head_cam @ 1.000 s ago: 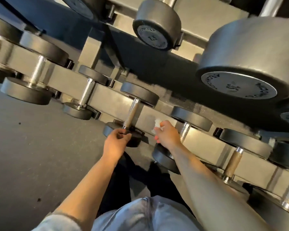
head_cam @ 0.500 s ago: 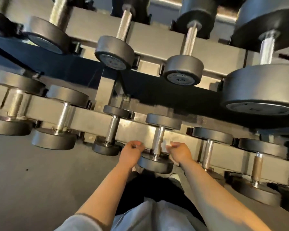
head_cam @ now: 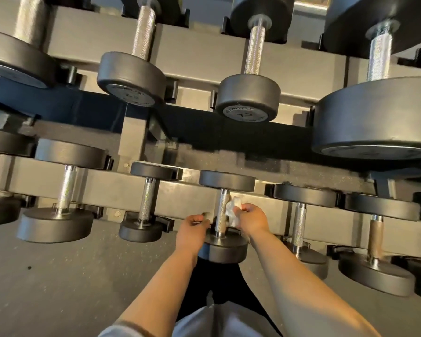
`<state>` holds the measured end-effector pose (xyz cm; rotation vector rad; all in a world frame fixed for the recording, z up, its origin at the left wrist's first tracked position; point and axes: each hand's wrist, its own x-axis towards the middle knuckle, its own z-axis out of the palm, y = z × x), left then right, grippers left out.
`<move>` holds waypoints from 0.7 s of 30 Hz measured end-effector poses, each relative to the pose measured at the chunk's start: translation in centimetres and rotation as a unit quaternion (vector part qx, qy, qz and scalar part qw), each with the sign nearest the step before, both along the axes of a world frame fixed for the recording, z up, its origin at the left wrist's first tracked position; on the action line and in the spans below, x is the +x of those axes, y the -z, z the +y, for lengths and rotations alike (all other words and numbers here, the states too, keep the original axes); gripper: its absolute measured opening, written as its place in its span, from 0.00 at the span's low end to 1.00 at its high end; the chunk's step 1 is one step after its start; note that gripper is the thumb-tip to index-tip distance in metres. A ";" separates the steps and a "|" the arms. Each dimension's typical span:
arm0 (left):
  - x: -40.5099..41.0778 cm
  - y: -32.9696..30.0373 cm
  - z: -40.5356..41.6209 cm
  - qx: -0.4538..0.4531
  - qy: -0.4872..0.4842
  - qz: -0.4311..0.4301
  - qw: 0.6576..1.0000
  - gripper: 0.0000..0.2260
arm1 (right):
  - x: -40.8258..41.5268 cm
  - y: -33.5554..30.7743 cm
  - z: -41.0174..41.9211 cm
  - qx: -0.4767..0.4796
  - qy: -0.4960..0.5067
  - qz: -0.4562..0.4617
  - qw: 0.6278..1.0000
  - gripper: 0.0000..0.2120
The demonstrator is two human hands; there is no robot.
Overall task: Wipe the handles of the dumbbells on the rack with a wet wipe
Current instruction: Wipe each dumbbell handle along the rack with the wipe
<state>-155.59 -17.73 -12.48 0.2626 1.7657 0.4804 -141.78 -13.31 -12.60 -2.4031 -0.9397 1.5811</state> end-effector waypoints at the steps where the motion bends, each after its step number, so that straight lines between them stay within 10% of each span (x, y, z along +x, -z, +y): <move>1: 0.2 0.2 0.0 -0.009 -0.004 0.011 1.000 0.10 | 0.2 0.3 0.2 -0.002 0.000 0.000 1.000 0.15; 5: 0.8 0.9 0.1 -0.092 0.040 0.111 0.989 0.22 | 1.0 1.7 1.0 -0.023 0.010 0.003 1.000 0.16; 10: 2.4 3.4 -1.2 -0.154 -0.133 0.042 0.978 0.40 | 0.2 3.4 1.6 -0.031 0.178 0.101 0.978 0.02; 21: 5.2 5.9 -1.1 -0.189 -0.106 0.157 0.963 0.20 | -3.2 5.5 3.1 0.055 0.301 0.099 0.947 0.10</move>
